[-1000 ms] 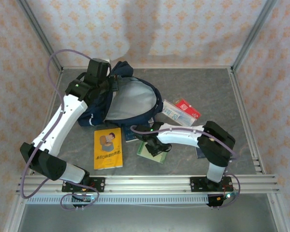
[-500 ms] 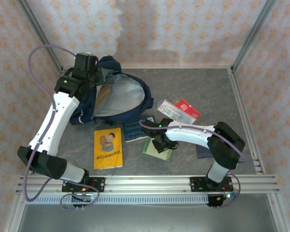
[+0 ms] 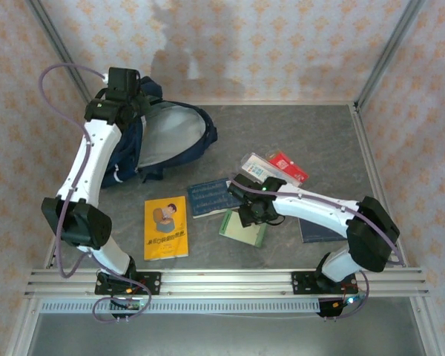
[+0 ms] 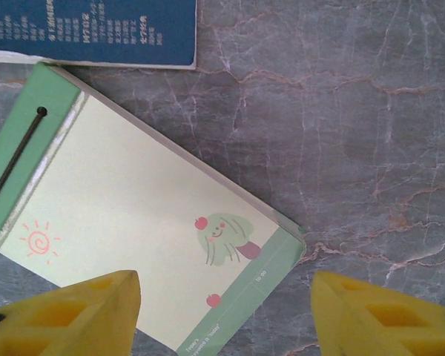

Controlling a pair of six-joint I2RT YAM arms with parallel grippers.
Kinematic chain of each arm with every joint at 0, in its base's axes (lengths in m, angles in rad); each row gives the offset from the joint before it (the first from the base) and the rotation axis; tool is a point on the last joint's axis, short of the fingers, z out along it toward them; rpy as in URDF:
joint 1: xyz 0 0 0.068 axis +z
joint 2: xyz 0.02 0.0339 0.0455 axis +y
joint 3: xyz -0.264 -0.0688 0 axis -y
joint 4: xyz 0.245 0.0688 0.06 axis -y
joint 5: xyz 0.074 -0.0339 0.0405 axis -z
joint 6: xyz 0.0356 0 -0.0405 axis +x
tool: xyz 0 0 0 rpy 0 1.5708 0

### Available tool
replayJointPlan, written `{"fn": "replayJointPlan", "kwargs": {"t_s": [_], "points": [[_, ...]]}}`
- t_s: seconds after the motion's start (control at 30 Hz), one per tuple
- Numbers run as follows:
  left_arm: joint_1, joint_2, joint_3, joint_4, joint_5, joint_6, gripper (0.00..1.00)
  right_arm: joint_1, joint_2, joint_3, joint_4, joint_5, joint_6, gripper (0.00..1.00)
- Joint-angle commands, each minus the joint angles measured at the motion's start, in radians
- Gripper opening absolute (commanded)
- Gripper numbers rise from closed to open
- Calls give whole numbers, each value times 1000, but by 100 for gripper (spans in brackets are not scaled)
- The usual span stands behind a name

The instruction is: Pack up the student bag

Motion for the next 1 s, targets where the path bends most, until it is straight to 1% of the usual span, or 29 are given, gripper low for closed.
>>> {"fn": "replayJointPlan", "kwargs": {"t_s": [0.0,0.1,0.23,0.3,0.37,0.4,0.47,0.5,0.57,0.63,0.73,0.8,0.83,0.97], "points": [[9,11,4,74,66,-49,0,-9,-22,-26,-3,16,33,62],[-5,8,-80,113,133,-76,0,-20,-28,-46,0,21,53,62],[-78,1,-175,137,177,-59,1,-48,-44,-80,15,15,82,62],[-114,4,-205,138,214,-57,10,-67,-50,-93,19,7,97,62],[-152,-8,-229,129,228,-45,30,-97,-62,-107,20,-7,114,62],[-173,-21,-239,123,226,-33,36,-111,-71,-114,25,-19,120,62],[-221,-56,-272,111,218,-11,44,-143,-102,-141,53,-76,130,60],[-242,-74,-293,109,220,-8,47,-155,-117,-155,69,-105,133,59],[-296,-122,-364,122,239,-8,50,-172,-153,-185,109,-169,134,57],[-353,-164,-439,139,259,-11,52,-178,-174,-201,124,-197,135,54],[-436,-217,-561,197,336,-29,54,-178,-166,-215,110,-240,131,51],[-488,-231,-628,224,389,-31,55,-178,-149,-222,88,-234,139,50],[-513,-230,-657,228,400,-32,56,-178,-143,-223,69,-211,149,48],[-589,-214,-787,324,473,-84,57,-178,-125,-242,62,-184,183,44]]}}
